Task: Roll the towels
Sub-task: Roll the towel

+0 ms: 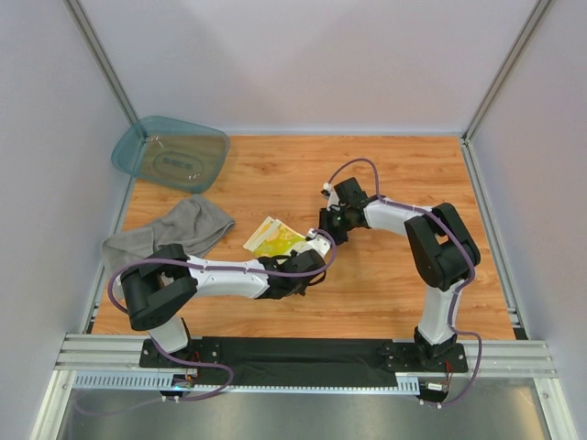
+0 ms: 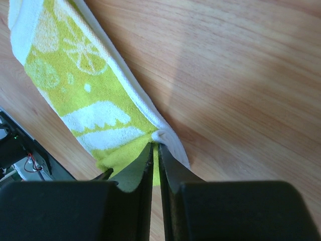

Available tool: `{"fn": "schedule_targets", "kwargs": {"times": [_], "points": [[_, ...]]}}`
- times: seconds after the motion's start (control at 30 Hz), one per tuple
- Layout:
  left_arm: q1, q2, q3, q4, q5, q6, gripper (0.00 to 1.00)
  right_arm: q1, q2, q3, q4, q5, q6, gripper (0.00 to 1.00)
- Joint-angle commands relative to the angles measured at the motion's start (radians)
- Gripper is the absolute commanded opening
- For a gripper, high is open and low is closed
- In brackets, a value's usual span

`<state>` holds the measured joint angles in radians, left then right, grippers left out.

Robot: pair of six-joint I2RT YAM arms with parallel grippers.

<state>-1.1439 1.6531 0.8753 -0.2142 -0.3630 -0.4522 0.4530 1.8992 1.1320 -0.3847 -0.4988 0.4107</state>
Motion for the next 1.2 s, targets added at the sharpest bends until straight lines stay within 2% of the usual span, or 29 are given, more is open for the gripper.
{"fn": "schedule_targets", "kwargs": {"times": [0.0, 0.33, 0.57, 0.77, 0.93, 1.17], "points": [[-0.017, -0.044, 0.013, -0.192, 0.179, -0.036, 0.0, -0.065, -0.046, -0.012, -0.049, 0.224, -0.035, 0.1], [-0.011, -0.027, 0.108, -0.175, 0.332, -0.054, 0.0, -0.074, -0.32, -0.054, -0.204, 0.338, -0.027, 0.13], [0.05, -0.039, 0.145, -0.151, 0.533, -0.126, 0.0, -0.073, -0.491, -0.121, -0.261, 0.345, -0.016, 0.17], [0.136, -0.091, 0.061, -0.03, 0.718, -0.261, 0.0, -0.074, -0.578, -0.159, -0.29, 0.339, -0.012, 0.2], [0.216, -0.121, -0.077, 0.198, 0.881, -0.408, 0.0, -0.073, -0.609, -0.181, -0.293, 0.301, 0.0, 0.21], [0.285, -0.139, -0.183, 0.337, 0.941, -0.563, 0.0, -0.065, -0.66, -0.244, -0.232, 0.185, 0.033, 0.25]]}}
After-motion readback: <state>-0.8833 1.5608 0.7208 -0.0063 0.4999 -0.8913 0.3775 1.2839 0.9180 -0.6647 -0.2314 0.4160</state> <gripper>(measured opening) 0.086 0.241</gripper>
